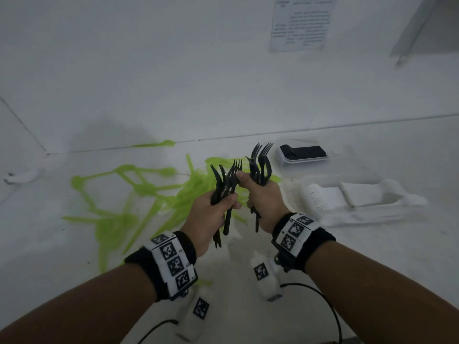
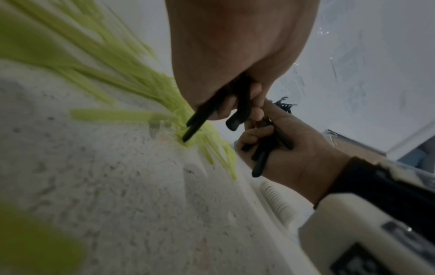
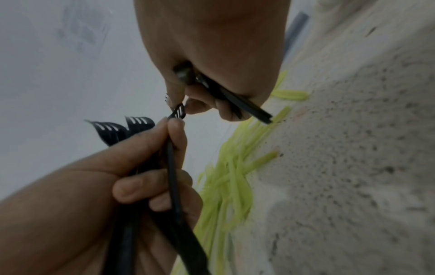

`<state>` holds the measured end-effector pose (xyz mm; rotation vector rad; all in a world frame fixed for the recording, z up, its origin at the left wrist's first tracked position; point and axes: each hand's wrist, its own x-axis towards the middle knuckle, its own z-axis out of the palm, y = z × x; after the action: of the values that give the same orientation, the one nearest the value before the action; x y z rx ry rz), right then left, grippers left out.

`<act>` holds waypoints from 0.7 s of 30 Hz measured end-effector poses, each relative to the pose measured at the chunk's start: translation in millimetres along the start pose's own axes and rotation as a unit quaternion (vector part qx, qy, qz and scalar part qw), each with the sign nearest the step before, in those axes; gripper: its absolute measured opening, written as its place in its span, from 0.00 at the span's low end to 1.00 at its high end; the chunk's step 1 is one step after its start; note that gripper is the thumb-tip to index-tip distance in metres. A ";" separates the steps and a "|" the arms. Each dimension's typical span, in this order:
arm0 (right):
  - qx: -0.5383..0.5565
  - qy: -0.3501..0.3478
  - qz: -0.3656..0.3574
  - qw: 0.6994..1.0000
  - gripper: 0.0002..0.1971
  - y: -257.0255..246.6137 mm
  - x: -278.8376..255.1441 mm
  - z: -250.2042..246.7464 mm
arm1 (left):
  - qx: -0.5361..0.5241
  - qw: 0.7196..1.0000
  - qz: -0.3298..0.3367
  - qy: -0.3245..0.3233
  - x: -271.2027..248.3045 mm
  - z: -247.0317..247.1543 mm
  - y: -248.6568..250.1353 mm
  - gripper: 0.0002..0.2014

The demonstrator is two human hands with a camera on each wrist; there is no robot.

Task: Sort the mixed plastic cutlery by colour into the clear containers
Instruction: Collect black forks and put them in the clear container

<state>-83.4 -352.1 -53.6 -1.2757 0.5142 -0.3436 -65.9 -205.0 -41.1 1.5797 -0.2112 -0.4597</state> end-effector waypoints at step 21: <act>0.036 0.089 0.026 0.995 0.13 6.2 8.2 23.9 | -0.008 0.996 0.053 -0.066 18.7 -8.4 4.2 0.13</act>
<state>-63.8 -335.3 -56.2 -1.1656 0.6795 -0.4318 -45.0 -205.3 -39.9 1.5161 -0.3910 -0.4816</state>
